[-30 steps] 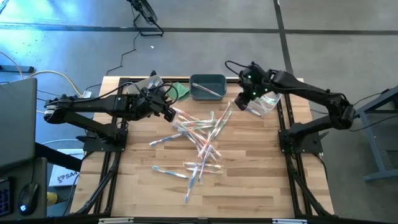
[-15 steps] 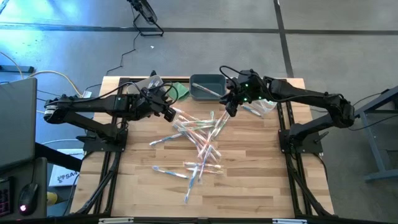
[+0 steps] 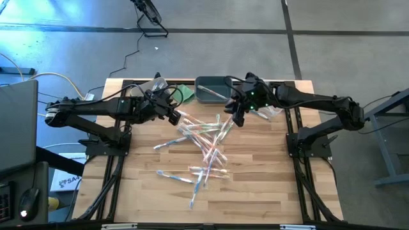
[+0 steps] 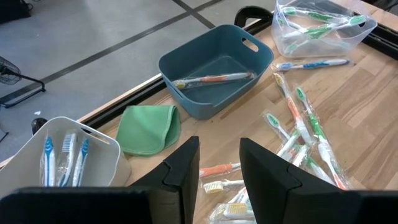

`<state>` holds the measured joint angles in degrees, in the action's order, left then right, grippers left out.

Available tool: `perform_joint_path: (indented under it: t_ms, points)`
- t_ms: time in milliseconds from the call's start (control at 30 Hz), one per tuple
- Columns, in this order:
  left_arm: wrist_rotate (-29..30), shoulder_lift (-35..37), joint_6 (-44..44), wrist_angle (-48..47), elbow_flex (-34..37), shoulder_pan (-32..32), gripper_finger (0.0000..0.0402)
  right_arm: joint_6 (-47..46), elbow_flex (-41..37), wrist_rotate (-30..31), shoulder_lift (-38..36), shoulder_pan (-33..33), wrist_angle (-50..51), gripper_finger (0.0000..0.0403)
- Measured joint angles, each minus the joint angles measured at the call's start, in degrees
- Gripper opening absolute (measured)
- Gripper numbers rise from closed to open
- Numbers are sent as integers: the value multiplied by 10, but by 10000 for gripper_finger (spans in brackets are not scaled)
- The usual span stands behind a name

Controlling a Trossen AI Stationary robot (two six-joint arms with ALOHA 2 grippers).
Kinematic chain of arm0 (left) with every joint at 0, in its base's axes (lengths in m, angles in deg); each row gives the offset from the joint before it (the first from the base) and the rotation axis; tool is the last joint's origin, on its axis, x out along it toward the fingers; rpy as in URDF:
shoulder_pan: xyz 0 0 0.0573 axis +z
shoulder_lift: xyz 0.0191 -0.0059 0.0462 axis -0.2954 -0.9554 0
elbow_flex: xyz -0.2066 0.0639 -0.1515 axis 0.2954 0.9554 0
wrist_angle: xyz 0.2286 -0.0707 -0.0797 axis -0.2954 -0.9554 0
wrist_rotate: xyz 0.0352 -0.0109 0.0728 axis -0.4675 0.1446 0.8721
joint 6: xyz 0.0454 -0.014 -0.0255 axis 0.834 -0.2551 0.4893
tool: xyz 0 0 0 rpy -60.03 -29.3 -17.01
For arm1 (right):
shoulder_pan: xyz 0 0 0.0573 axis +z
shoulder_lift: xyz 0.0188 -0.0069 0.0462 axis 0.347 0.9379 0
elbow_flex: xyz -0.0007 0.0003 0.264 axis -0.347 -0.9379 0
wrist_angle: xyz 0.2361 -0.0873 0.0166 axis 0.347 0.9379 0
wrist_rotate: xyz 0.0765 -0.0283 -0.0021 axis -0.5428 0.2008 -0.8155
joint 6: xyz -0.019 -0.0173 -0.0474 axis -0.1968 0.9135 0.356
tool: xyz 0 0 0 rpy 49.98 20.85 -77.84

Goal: Pick & Place Toothbrushes
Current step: Put the orange toothbrush into the blue bin

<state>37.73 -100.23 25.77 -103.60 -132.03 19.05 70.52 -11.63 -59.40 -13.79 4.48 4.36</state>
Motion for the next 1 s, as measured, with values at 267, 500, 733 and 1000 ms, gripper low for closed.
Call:
perform_joint_path:
  t_ms: [267,500,733,1000]
  points:
    - [-22,0,-6,0,0,0,113,0,0,29,0,19,1,93]
    - [-40,0,-5,0,0,-18,113,0,0,29,0,37,4,93]
    - [-39,0,5,-14,0,-73,113,0,0,29,0,53,5,93]
    - [-38,-6,-133,-165,0,-144,113,-1,0,29,0,55,5,93]
